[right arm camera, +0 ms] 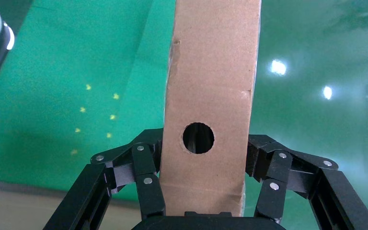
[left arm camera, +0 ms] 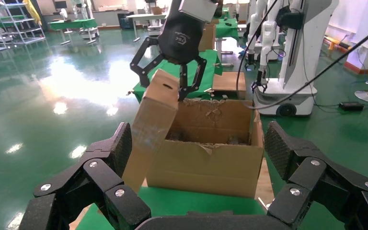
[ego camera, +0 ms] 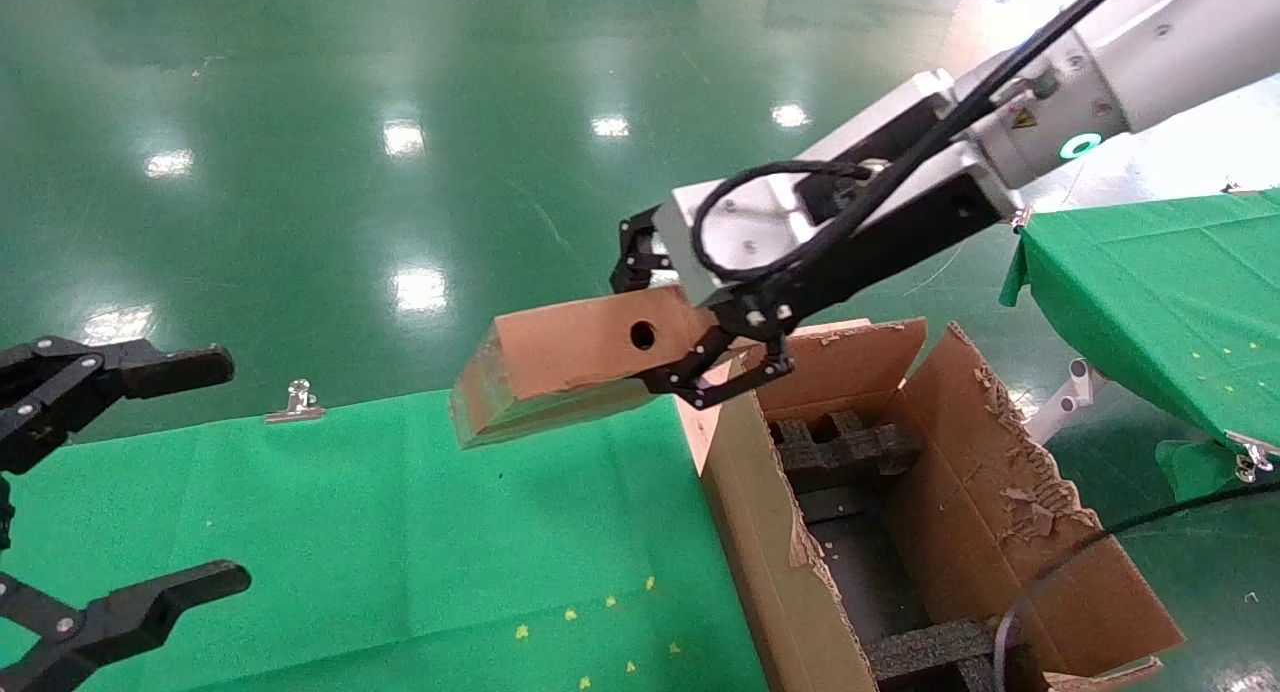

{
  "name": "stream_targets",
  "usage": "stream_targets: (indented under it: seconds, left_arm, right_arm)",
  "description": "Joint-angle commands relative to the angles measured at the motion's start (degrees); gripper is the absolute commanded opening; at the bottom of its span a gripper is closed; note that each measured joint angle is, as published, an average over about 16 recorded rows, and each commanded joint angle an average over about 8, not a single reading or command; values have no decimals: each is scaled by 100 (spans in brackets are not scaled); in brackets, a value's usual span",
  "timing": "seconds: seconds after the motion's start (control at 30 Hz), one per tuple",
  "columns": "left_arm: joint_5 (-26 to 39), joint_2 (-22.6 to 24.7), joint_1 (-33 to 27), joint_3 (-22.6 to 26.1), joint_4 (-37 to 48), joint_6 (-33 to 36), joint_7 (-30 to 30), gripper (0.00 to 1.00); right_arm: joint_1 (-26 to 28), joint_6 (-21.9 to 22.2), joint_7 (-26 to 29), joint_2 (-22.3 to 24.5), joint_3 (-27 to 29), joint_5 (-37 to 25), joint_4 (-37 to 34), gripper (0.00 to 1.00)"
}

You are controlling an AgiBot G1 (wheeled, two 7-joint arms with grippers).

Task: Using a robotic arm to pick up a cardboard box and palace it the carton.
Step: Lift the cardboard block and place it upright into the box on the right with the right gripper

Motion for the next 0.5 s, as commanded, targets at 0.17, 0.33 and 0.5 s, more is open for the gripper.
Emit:
stream_targets:
  seconds: [0.17, 0.33, 0.5]
  left_arm:
    - [0, 0, 0, 0, 0, 0, 0, 100]
    - [0, 0, 0, 0, 0, 0, 0, 100]
    - [0, 0, 0, 1, 0, 0, 0, 100]
  right_arm:
    - [520, -6, -130, 434, -789, 333, -179, 0]
    - [1052, -9, -173, 946, -1485, 339, -274, 0]
    - [1540, -11, -214, 1391, -2191, 254, -398, 0]
